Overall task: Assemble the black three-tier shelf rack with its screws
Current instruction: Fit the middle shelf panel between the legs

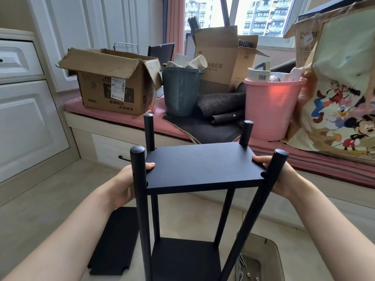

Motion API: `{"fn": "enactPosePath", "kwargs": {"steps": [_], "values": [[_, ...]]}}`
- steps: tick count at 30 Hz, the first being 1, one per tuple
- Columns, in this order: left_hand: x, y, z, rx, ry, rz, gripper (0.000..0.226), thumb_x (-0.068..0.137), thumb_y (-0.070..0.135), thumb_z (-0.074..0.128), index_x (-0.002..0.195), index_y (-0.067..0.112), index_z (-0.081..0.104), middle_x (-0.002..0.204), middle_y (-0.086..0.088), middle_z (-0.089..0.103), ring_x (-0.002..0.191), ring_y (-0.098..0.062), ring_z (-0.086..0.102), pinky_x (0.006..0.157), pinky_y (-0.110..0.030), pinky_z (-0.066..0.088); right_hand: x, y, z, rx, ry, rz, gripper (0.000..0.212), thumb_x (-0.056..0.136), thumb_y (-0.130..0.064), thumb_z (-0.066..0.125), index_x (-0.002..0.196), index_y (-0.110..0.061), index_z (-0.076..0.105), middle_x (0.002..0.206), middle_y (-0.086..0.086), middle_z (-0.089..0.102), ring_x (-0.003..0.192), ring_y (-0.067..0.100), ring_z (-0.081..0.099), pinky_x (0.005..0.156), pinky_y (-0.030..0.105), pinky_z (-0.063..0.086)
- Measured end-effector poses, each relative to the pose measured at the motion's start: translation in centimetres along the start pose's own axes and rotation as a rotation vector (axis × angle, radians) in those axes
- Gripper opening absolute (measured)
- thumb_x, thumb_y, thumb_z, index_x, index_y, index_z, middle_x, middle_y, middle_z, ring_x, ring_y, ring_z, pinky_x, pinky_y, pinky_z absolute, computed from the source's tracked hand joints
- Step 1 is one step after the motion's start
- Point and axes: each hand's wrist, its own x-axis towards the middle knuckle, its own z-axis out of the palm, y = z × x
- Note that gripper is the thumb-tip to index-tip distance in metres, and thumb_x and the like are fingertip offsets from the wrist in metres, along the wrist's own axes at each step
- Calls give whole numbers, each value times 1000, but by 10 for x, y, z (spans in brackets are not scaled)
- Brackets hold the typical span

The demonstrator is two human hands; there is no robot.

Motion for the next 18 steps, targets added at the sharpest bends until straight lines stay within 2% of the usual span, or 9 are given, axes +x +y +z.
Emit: {"fn": "enactPosePath", "kwargs": {"steps": [2,4,6,8,10,11,13,15,18], "values": [[0,0,0,-8,9,-14,40,90,26,67,124,4,65,106,-12,66,99,-28,58,85,-35,44,2,-1,-2,-40,24,23,21,79,-19,61,90,-2,69,76,9,73,58,20,70,54,26,55],[0,-1,0,-6,9,-25,46,87,28,69,125,3,64,107,-13,62,98,-29,54,82,-34,43,5,0,-6,-103,83,53,19,85,-21,59,80,-6,68,67,7,68,52,19,64,51,25,51],[1,-3,-2,-8,10,-21,51,85,30,71,127,2,63,104,-12,63,94,-28,55,81,-33,42,8,3,-8,-121,101,59,28,87,-23,57,67,-8,67,59,5,64,45,17,59,45,22,48],[3,-5,-4,-10,6,-9,53,81,32,73,125,3,65,101,-10,66,91,-25,58,87,-34,46,11,7,-9,-94,82,59,34,90,-26,58,65,-8,71,61,5,67,45,17,62,42,21,48],[6,-6,-6,-20,-7,-13,49,85,31,71,126,5,65,108,-11,67,101,-27,59,99,-40,45,13,9,-9,-100,62,68,36,91,-29,62,65,-10,78,68,6,71,51,17,67,44,23,51],[5,-6,-7,-21,-17,-17,45,88,31,70,125,6,66,107,-10,69,101,-26,60,98,-39,47,14,10,-9,-108,60,77,34,90,-30,64,68,-9,79,71,7,73,54,18,69,46,24,53],[7,-9,-9,-14,-32,-28,34,90,31,69,116,10,67,92,-4,73,83,-18,68,77,-29,56,16,15,-11,-128,76,111,27,86,-30,67,79,-5,75,75,9,72,57,20,69,49,26,54],[7,-16,-8,2,-21,-68,20,92,29,68,105,13,65,65,2,68,54,-9,64,50,-21,52,18,26,-14,-173,107,162,28,88,-31,65,89,-3,68,74,9,71,57,21,67,52,27,54],[5,-26,-8,37,12,-116,14,96,26,65,101,13,64,52,5,59,41,-7,55,42,-18,47,18,36,-13,-190,132,188,34,85,-33,67,100,-2,65,80,10,68,65,23,65,63,33,52]]}}
